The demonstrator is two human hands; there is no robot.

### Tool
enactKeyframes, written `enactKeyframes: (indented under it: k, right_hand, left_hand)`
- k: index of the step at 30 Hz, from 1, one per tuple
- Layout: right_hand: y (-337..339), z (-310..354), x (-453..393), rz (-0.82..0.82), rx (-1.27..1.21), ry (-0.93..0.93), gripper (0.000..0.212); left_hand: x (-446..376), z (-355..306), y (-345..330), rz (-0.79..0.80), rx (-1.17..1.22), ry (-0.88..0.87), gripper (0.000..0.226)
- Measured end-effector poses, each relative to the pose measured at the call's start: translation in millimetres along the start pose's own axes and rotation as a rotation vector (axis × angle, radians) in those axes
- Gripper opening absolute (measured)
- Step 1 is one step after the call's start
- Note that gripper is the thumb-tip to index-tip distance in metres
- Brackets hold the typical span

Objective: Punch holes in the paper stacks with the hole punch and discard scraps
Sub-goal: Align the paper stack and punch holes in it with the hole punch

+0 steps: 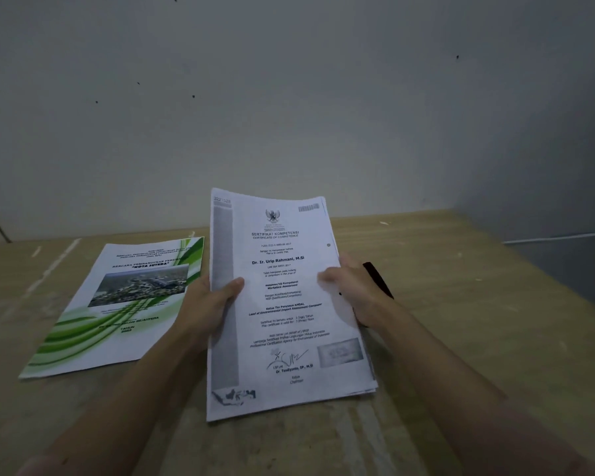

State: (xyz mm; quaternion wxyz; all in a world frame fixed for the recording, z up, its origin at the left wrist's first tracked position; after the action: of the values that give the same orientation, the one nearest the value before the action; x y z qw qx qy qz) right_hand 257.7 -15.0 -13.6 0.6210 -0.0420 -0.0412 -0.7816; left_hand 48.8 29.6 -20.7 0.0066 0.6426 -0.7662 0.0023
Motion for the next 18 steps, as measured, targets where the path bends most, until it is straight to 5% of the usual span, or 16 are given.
enactKeyframes:
  k: [4, 10, 18]
  right_hand:
    - [-5, 22, 4, 0.056, 0.045, 0.149, 0.045]
    - [0, 68, 12, -0.111, -0.032, 0.480, 0.036]
    - [-1, 43, 4, -0.110, -0.042, 0.334, 0.021]
  left_hand:
    - [-1, -20, 3, -0.004, 0.030, -0.033, 0.011]
    - [-11, -74, 0, -0.008, 0.064, -0.294, 0.012]
    - [-18, -47, 3, 0.023, 0.005, -0.216, 0.008]
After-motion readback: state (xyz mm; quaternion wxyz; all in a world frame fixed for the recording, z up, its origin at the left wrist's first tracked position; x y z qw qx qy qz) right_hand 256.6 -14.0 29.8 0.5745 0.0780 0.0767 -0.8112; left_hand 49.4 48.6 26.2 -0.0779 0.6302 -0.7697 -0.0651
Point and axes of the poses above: each hand's wrist, its own x-axis away from the middle knuckle, its own y-axis out of the back of the hand, z = x × y, the point moved 7 cm from there along -x, towards the middle knuckle, and after that the axes turned 1 degree about z, right-handed, at the moved point
